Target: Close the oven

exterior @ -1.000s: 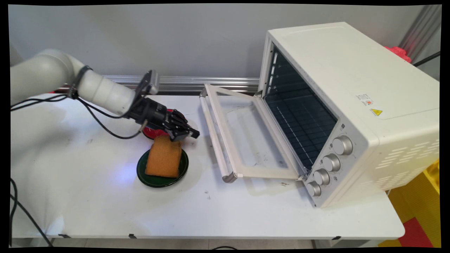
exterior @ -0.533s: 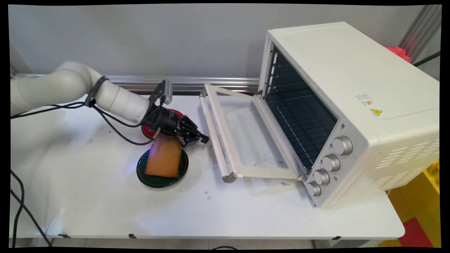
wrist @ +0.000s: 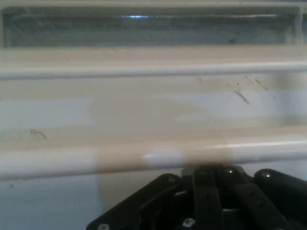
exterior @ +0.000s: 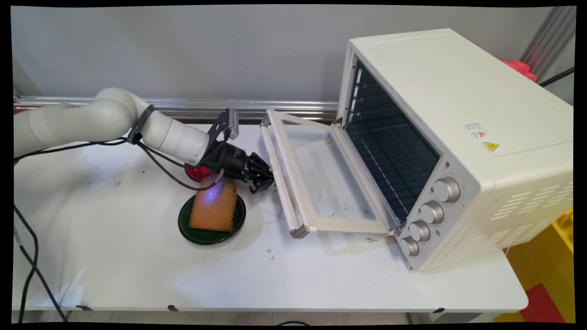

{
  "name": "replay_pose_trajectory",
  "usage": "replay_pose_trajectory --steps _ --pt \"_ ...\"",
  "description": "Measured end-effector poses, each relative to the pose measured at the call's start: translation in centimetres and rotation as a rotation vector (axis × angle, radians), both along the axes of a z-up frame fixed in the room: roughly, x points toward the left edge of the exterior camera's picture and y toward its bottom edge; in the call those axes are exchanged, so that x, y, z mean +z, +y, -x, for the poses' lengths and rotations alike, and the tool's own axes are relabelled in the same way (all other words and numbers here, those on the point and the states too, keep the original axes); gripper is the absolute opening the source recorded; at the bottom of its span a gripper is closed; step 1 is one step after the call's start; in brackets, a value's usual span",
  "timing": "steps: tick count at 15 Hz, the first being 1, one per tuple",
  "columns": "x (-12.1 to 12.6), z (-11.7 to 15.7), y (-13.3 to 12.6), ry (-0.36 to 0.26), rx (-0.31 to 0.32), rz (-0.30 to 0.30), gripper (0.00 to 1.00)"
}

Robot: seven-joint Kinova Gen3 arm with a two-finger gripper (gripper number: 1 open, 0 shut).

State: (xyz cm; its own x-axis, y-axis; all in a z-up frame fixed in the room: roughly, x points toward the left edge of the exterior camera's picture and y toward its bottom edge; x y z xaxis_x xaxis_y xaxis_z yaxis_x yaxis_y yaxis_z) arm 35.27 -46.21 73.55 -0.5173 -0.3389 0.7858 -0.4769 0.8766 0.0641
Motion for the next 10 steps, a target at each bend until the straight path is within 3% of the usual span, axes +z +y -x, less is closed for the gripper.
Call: replay_pose_trajectory --steps 10 --pt "2.6 2.5 -2.0 0.088 -0.011 0.025 0.0"
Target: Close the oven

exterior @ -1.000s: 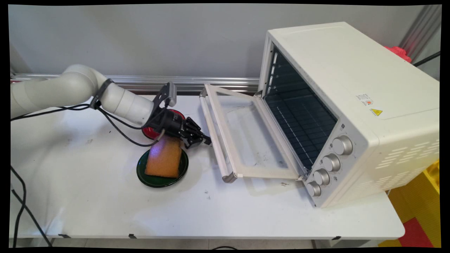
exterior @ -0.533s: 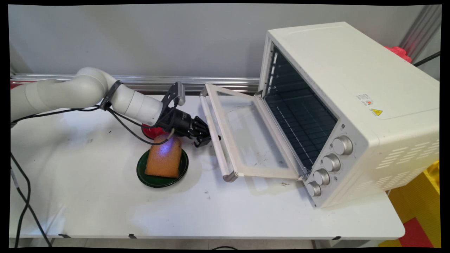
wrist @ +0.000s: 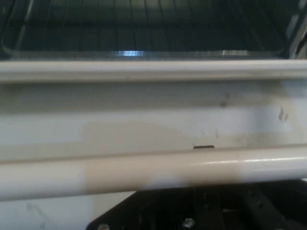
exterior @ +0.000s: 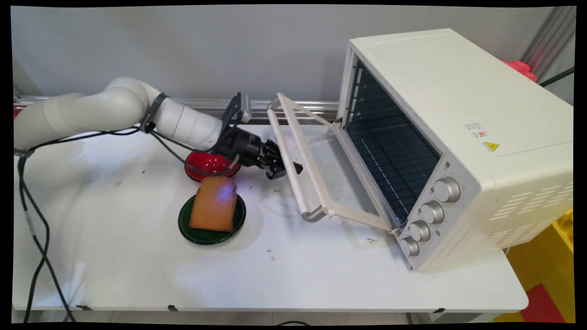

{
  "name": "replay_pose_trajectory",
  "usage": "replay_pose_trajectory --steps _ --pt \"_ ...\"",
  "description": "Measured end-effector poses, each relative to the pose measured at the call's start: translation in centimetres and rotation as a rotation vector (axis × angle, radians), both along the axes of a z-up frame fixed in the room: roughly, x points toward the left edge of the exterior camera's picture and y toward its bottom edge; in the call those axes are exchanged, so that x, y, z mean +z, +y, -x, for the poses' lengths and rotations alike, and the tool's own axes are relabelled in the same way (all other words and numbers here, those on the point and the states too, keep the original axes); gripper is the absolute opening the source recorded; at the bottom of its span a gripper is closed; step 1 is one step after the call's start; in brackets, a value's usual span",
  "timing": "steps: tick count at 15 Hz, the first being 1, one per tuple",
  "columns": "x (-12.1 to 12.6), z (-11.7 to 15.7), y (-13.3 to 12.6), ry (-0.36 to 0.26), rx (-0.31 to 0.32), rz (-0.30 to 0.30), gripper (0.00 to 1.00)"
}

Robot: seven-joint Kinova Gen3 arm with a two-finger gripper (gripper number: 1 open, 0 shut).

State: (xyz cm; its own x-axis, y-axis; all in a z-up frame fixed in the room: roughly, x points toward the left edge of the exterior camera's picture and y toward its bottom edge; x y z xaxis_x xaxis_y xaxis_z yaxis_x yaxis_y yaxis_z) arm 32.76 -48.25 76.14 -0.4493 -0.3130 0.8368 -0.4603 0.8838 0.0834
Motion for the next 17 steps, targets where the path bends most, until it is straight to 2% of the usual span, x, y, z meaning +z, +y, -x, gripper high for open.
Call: replay_pose_trajectory --steps 8,17 --pt "4.4 3.8 -2.8 0.047 -0.012 0.007 0.0" --pt "8.9 8.1 -6.0 0.068 -0.013 0.022 0.0"
